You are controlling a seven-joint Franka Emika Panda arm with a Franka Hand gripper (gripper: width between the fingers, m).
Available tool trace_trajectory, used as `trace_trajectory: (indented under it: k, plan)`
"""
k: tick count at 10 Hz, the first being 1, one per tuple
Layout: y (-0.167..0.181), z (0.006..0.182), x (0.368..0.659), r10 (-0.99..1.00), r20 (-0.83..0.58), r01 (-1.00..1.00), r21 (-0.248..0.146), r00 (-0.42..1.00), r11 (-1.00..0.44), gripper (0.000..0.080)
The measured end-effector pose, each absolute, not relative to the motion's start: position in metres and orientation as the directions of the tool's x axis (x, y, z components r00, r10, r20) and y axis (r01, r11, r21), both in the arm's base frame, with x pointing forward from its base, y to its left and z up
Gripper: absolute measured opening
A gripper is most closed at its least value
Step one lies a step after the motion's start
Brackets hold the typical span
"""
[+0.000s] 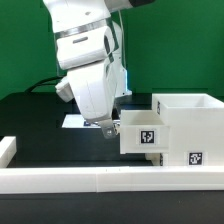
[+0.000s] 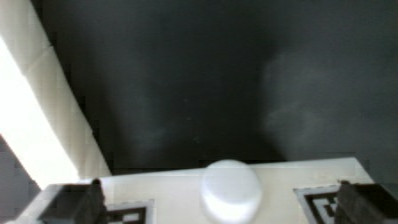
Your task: Assemble drawer
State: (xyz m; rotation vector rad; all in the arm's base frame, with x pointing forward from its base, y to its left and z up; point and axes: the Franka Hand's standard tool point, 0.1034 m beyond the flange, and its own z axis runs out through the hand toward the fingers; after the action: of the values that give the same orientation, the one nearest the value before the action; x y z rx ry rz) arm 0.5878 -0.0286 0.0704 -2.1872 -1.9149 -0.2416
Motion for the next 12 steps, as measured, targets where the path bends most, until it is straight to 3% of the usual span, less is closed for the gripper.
trace_trajectory:
  k: [4, 9, 12]
  plan:
    - [0.001, 0.067, 0.602, 0.978, 0.206, 0.999, -0.034, -0.035, 0.043, 0.0648]
    - [0.000, 0.065, 0.600, 0.978, 0.204, 0.998, -0.036, -0.034, 0.043, 0.0648]
    - [0.025, 0.069, 0.603, 0.978, 0.206, 0.999, -0.044, -0.013, 0.023, 0.0648]
